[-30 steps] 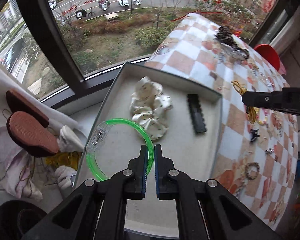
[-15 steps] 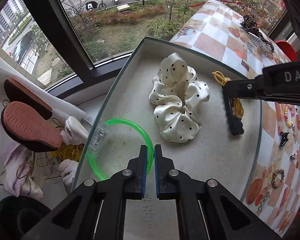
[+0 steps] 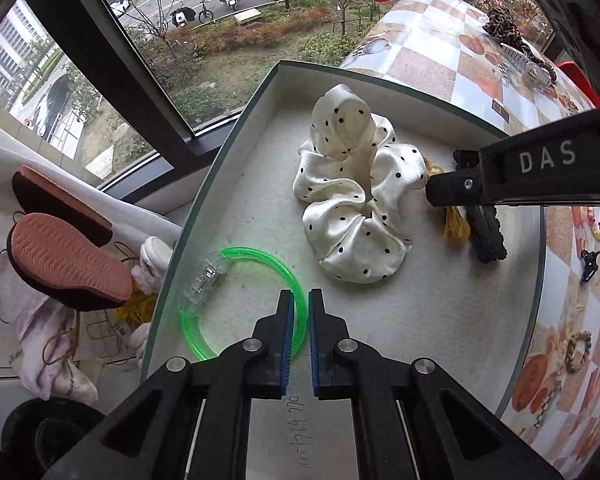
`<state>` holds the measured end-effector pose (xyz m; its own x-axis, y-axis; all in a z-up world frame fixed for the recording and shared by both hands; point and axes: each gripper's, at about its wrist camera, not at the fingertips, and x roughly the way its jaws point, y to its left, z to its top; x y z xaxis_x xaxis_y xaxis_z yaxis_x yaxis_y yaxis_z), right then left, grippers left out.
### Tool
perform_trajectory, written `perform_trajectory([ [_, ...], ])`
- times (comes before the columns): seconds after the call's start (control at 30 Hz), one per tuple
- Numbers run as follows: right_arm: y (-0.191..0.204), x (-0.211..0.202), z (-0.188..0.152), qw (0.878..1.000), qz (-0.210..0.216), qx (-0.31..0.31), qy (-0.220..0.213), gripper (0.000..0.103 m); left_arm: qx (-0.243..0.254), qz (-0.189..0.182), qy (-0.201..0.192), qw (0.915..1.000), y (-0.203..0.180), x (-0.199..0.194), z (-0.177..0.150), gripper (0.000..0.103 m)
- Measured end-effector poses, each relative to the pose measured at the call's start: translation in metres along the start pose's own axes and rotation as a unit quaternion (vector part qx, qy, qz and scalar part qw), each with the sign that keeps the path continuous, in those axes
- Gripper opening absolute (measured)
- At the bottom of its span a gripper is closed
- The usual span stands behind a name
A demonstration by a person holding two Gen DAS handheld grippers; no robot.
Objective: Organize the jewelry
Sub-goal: 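Carry the bangle into the box and open the left tool while the right tool drops the hair tie there, then withdraw both open tools from the box back over the table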
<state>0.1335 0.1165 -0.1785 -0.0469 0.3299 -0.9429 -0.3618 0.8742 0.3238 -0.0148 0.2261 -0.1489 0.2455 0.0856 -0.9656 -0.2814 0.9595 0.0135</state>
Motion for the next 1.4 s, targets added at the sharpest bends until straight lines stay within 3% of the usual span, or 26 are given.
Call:
perform_trajectory([
  [0.13,-0.003,0.003,0.0,1.0,0.006,0.002,0.009,0.015,0.003,0.001,0.001,1.0,0.0,-0.003,-0.001,0.011],
  [0.27,-0.003,-0.005,0.002,1.0,0.013,0.003,0.0,0.045,0.005,-0.002,-0.004,1.0,0.0,-0.009,-0.001,0.011],
  [0.67,-0.013,-0.057,-0.013,0.997,0.051,0.023,-0.051,0.051,0.018,-0.027,0.0,0.9995,-0.003,-0.023,-0.004,0.011],
  [1.3,-0.087,-0.105,-0.099,0.992,0.014,0.109,-0.062,0.061,0.021,-0.064,-0.002,0.9977,-0.016,-0.063,-0.005,0.012],
  [1.33,-0.092,-0.107,-0.105,0.991,0.013,0.116,-0.062,0.061,0.022,-0.067,-0.003,0.9975,-0.018,-0.066,-0.006,0.015],
  [1.37,-0.1,-0.11,-0.112,0.99,0.012,0.127,-0.063,0.061,0.024,-0.07,-0.004,0.9973,-0.02,-0.069,-0.006,0.032],
  [1.4,-0.104,-0.111,-0.116,0.989,0.011,0.134,-0.064,0.061,0.027,-0.068,-0.002,0.9973,-0.024,-0.071,-0.004,0.103],
])
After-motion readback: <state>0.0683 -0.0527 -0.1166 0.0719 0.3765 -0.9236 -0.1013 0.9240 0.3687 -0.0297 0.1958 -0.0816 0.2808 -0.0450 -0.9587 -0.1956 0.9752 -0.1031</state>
